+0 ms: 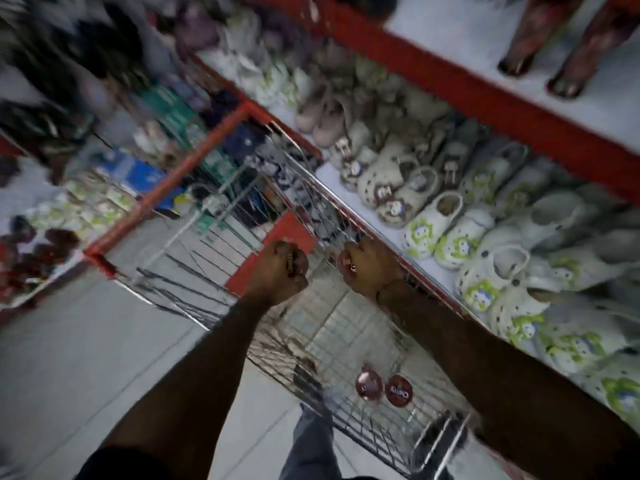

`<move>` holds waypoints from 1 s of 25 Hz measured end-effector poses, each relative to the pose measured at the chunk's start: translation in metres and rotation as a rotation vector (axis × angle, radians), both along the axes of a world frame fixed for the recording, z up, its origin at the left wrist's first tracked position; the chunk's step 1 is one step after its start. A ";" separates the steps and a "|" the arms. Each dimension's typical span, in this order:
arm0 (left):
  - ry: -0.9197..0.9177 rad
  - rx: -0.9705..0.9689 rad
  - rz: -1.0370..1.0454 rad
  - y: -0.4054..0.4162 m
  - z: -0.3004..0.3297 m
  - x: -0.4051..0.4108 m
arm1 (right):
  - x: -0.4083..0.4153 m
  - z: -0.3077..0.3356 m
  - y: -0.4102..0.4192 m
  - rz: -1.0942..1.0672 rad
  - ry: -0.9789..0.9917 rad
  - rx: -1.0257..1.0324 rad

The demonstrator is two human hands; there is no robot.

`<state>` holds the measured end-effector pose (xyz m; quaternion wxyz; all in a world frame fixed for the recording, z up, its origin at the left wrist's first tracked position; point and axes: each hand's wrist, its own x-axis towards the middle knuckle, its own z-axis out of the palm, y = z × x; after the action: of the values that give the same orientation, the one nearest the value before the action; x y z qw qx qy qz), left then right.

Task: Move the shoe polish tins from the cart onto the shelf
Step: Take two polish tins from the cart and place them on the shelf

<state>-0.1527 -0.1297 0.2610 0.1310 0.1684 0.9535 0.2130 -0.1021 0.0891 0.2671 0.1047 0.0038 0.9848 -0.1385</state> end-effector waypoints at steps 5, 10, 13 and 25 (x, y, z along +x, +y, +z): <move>0.173 0.070 0.102 -0.007 0.129 -0.051 | -0.045 0.121 -0.003 0.070 0.255 0.115; 0.336 0.287 -0.090 0.054 0.214 -0.062 | -0.037 0.217 0.050 0.004 0.434 0.122; 0.441 0.342 -0.267 0.113 0.247 -0.057 | -0.014 0.259 0.102 -0.100 0.498 0.140; 0.325 0.358 -0.681 0.354 0.282 0.018 | 0.100 0.298 0.279 -0.631 0.349 0.310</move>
<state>-0.1346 0.2243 0.5434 0.0107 0.5257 0.7994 0.2906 -0.0025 0.3686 0.5650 -0.1137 0.2984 0.9476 -0.0122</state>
